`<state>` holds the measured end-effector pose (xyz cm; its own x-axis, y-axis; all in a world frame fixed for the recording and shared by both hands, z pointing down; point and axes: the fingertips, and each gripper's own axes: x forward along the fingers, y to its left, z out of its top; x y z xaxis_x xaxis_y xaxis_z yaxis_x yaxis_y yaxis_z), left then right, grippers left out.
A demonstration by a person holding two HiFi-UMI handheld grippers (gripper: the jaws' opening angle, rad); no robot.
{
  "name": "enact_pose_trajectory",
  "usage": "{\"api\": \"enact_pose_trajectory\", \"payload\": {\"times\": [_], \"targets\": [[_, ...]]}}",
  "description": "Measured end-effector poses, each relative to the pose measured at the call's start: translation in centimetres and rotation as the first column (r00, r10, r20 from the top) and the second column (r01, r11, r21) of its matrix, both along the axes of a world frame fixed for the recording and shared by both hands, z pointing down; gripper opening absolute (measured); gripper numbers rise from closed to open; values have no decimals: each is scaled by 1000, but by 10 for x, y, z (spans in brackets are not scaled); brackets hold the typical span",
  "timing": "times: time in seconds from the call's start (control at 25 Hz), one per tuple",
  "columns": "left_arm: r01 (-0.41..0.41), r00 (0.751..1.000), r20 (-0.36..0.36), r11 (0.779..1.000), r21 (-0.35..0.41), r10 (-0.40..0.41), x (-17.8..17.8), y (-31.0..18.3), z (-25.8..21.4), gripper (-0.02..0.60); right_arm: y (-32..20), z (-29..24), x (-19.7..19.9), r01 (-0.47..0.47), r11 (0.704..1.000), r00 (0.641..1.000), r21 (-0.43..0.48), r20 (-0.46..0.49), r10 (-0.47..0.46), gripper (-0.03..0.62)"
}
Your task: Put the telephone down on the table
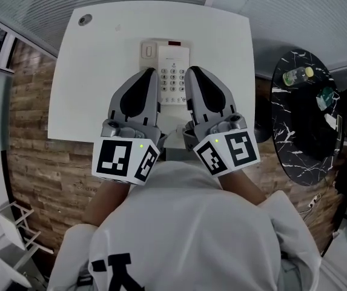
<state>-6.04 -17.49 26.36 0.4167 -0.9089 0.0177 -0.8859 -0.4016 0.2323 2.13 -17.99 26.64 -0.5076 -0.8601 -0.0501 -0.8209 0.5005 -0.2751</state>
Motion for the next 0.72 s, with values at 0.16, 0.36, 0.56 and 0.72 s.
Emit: {"api": "enact_pose_trajectory", "payload": {"times": [0.16, 0.36, 0.56, 0.72], "targets": [[-8, 1000, 9, 1000, 13, 8, -8, 29, -4, 5, 30, -5, -13, 3, 1000, 1000, 18, -2, -3, 32], [-17, 1000, 7, 1000, 11, 17, -19, 70, -4, 5, 70, -7, -24, -8, 1000, 1000, 18, 11, 7, 32], [-44, 999, 2, 999, 19, 44, -23, 114, -5, 5, 120, -5, -38, -9, 999, 1000, 35, -8, 9, 32], [-58, 998, -5, 998, 15, 58, -24, 143, 1, 5, 152, 0, -44, -10, 999, 1000, 38, -8, 11, 32]]}}
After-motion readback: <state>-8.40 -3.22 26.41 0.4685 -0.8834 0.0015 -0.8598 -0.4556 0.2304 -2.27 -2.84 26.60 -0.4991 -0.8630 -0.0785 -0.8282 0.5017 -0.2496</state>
